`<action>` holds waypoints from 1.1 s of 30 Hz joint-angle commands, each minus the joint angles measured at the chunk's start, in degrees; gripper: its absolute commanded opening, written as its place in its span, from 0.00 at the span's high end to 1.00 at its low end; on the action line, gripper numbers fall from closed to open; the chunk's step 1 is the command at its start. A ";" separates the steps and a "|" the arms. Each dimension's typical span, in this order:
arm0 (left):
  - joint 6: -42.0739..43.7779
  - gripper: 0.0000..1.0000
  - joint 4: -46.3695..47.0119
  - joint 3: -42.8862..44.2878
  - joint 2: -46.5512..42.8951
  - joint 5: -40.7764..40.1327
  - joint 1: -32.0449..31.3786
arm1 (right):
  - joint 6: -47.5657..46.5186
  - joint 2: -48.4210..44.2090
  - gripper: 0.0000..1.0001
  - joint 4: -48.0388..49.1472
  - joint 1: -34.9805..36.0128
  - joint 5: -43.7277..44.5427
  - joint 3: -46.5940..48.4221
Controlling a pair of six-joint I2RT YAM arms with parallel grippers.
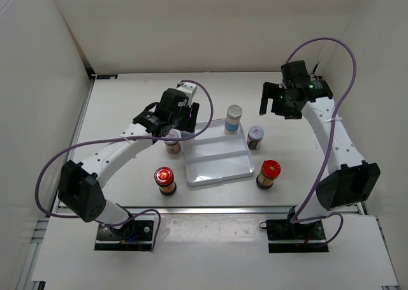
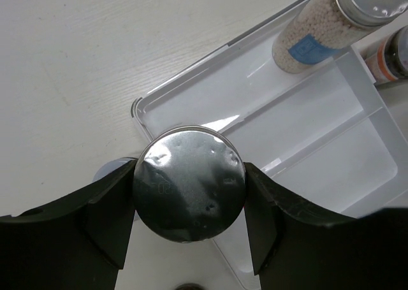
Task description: Organize the condiment bottles
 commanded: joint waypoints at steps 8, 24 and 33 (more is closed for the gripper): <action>1.06 0.67 7.52 1.11 1.02 -2.03 -0.22 | -0.71 -1.50 0.00 1.26 -0.04 -1.03 -0.59; 0.00 0.22 9.99 -2.59 2.70 -4.23 -0.22 | -1.32 -0.98 0.00 2.31 -0.04 -4.10 -3.93; 1.06 0.26 10.51 -0.40 3.31 -4.23 -0.22 | -1.32 -0.98 0.00 2.32 -0.04 -4.64 -3.93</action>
